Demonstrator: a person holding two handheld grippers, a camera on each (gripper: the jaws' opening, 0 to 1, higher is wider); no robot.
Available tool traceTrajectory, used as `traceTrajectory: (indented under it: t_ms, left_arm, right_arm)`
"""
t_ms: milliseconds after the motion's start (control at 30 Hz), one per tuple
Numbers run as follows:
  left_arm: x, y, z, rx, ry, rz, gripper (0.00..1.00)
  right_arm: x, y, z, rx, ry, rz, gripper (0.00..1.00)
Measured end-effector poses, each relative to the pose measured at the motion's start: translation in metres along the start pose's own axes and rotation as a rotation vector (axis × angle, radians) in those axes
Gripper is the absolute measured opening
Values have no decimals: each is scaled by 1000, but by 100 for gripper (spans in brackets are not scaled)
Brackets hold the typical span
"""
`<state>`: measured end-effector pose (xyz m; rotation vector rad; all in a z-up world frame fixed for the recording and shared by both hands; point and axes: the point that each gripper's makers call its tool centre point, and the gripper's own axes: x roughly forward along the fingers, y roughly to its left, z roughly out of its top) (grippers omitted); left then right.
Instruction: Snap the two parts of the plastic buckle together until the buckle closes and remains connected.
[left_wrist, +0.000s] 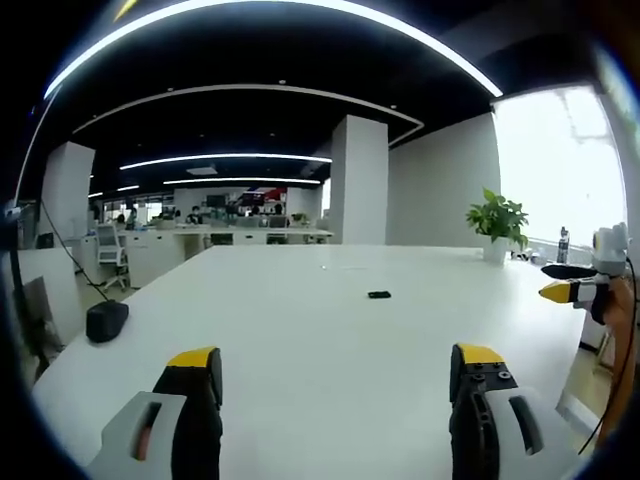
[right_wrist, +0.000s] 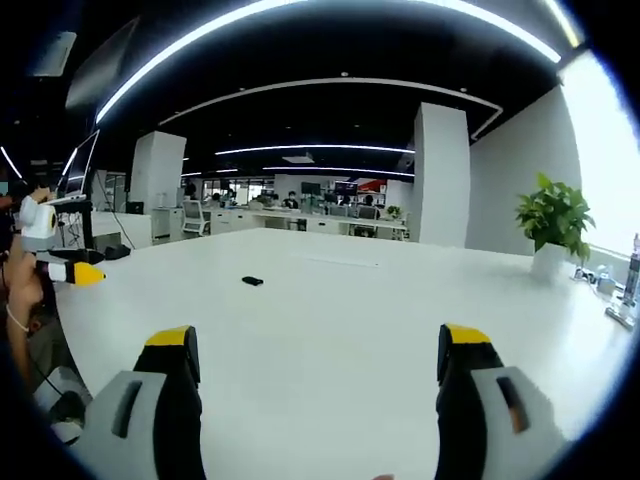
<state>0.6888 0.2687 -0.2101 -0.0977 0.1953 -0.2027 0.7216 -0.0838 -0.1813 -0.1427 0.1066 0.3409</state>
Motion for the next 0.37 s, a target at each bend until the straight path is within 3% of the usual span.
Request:
traceTrajectory:
  t_ms: [367]
  left_arm:
    - [-6,4,3,-16,-12,12,95]
  right_arm:
    - [-3,6,-3,-12,24,11,99]
